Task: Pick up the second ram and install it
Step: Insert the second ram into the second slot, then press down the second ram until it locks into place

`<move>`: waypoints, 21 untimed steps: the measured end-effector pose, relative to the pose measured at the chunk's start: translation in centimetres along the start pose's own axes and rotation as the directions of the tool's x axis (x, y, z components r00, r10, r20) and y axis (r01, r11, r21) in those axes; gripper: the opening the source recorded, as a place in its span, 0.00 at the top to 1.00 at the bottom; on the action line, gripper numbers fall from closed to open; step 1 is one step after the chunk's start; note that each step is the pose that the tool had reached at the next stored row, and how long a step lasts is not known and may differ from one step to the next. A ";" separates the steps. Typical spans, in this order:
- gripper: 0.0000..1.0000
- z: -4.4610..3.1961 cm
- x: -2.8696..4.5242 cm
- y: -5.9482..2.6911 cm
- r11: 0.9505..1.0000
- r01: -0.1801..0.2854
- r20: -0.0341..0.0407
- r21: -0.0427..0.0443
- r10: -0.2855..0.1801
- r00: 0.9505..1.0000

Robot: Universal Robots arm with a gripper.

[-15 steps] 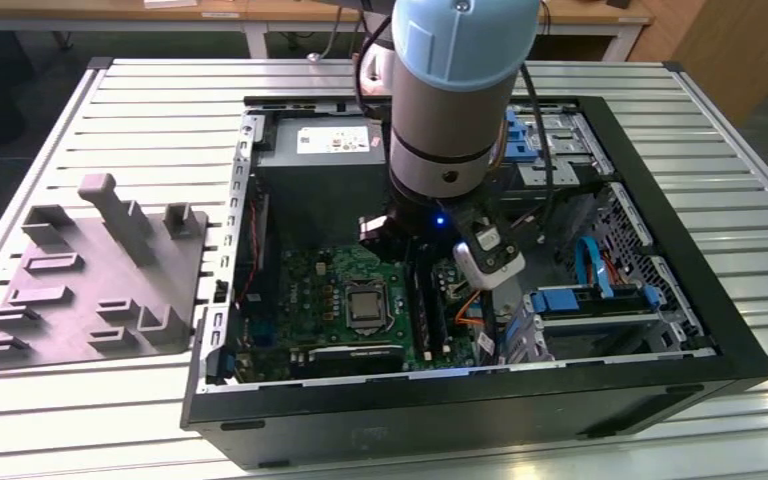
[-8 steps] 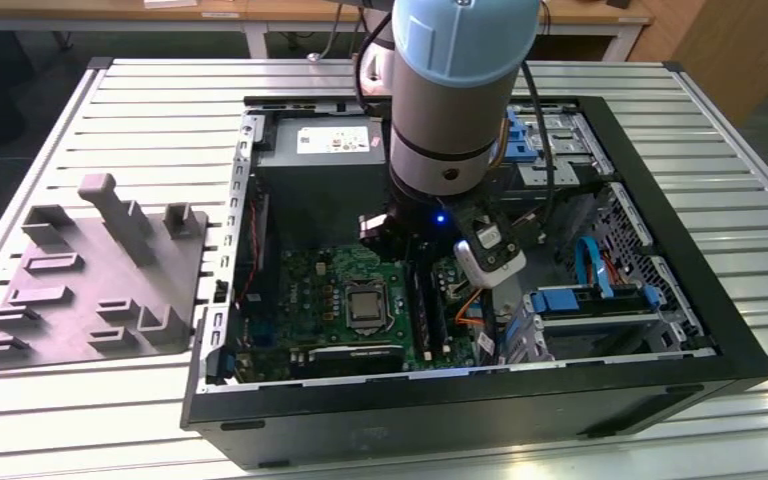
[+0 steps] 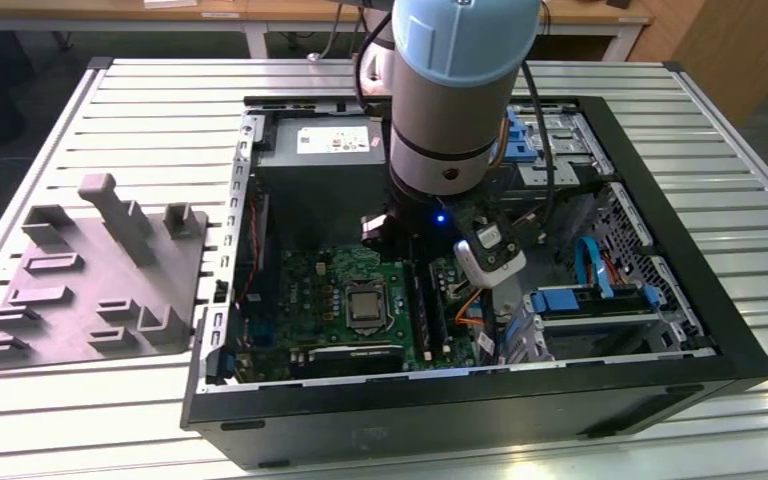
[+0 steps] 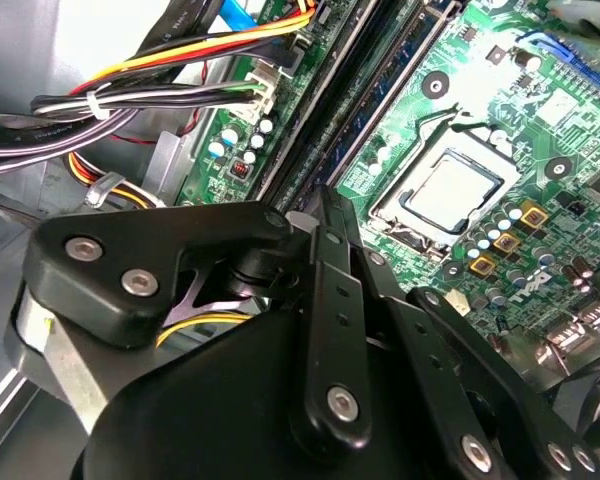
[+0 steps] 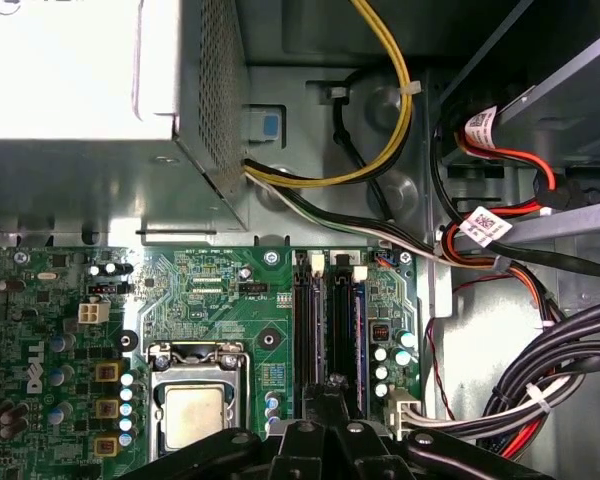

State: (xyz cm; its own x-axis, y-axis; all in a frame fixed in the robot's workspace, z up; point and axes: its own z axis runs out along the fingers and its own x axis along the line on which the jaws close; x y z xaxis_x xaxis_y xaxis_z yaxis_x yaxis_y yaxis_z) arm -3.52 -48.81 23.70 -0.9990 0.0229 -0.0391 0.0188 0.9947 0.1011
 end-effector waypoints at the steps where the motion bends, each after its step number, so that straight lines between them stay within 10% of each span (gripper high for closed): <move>1: 0.90 0.00 0.00 0.00 1.000 0.000 0.000 0.000 0.000 1.000; 21: 0.90 -1.18 -0.05 -0.09 1.000 0.000 0.000 0.001 0.000 1.000</move>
State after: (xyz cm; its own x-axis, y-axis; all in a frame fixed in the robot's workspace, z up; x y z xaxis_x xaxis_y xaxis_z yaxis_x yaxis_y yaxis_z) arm -3.52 -49.02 24.87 -0.9990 0.0229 -0.0391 0.0189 0.9948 0.0999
